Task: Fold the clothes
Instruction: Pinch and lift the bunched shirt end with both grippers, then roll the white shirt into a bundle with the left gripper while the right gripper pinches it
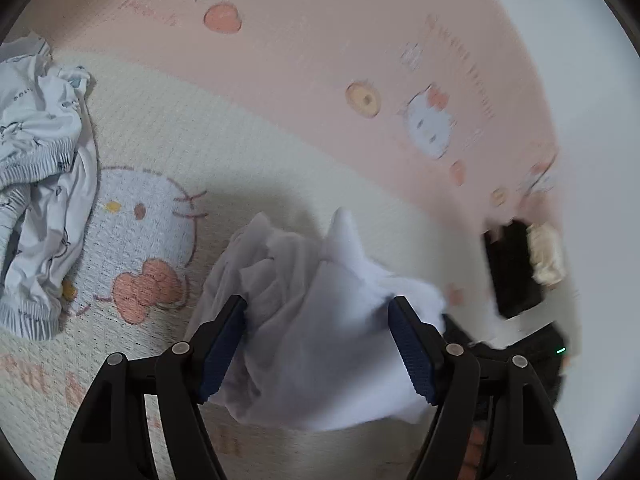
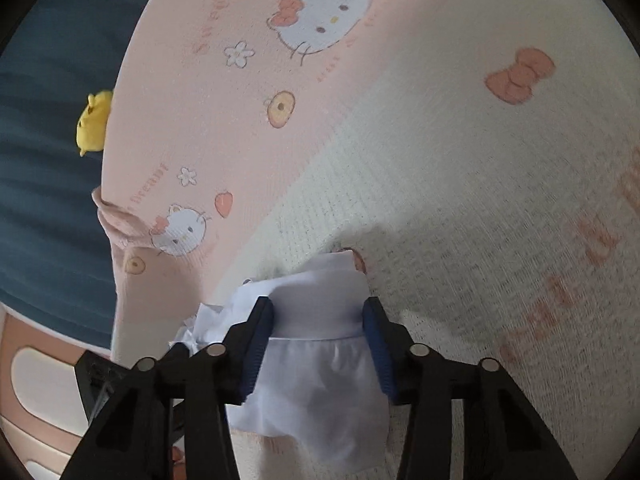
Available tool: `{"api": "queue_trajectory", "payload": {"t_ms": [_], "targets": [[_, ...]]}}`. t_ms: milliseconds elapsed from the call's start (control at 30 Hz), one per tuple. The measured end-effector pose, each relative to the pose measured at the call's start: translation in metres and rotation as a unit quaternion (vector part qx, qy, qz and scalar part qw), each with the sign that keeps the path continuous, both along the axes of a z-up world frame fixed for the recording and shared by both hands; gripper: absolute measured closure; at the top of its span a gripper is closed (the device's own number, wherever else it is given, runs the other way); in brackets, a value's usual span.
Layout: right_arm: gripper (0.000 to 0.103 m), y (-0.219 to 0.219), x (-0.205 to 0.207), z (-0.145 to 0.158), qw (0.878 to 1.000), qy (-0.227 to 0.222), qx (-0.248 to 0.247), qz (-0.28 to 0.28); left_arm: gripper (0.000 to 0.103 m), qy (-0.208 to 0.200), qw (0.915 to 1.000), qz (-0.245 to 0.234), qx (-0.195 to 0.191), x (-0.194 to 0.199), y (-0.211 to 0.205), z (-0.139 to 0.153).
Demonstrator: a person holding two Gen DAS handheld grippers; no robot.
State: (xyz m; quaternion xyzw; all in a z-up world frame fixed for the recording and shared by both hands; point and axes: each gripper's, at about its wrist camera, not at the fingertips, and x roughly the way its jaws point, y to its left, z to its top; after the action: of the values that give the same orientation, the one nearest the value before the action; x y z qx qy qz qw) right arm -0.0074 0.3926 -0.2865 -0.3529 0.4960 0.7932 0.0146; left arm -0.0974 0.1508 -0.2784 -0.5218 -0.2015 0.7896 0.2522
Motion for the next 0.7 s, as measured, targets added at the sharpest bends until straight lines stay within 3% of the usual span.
{"api": "queue_trajectory", "payload": {"t_ms": [67,133,200,233,333,467,567,700], "targets": [[0.061,-0.001,-0.004,0.001,1.0,-0.001,0.007,0.003,0.032,-0.008,0.9999,0.003,-0.009,-0.003,0.003,-0.007],[0.061,-0.004,-0.007,0.002,1.0,-0.003,0.013,0.007,0.032,-0.004,0.9998,0.017,0.006,-0.002,0.001,-0.006],[0.061,-0.007,-0.012,0.004,1.0,-0.009,0.022,0.01,0.052,0.002,0.9995,0.024,0.018,0.0,-0.001,-0.004],[0.061,-0.009,-0.015,0.005,1.0,-0.008,0.026,0.013,0.067,-0.002,0.9994,0.027,0.022,0.0,-0.002,-0.003],[0.061,-0.014,-0.018,0.015,0.999,-0.001,0.046,0.025,0.08,-0.009,0.9981,0.046,0.04,0.0,-0.01,0.005],[0.061,-0.022,-0.02,0.03,0.997,0.006,0.071,0.043,0.081,0.0,0.9966,0.048,0.067,0.0,-0.022,0.023],[0.061,-0.033,-0.027,0.038,0.994,-0.007,0.097,0.057,0.081,0.016,0.9978,0.042,0.05,-0.001,-0.024,0.03],[0.061,-0.059,-0.04,0.046,0.977,-0.034,0.19,0.09,0.081,-0.02,0.9977,0.056,0.034,-0.006,-0.031,0.011]]}}
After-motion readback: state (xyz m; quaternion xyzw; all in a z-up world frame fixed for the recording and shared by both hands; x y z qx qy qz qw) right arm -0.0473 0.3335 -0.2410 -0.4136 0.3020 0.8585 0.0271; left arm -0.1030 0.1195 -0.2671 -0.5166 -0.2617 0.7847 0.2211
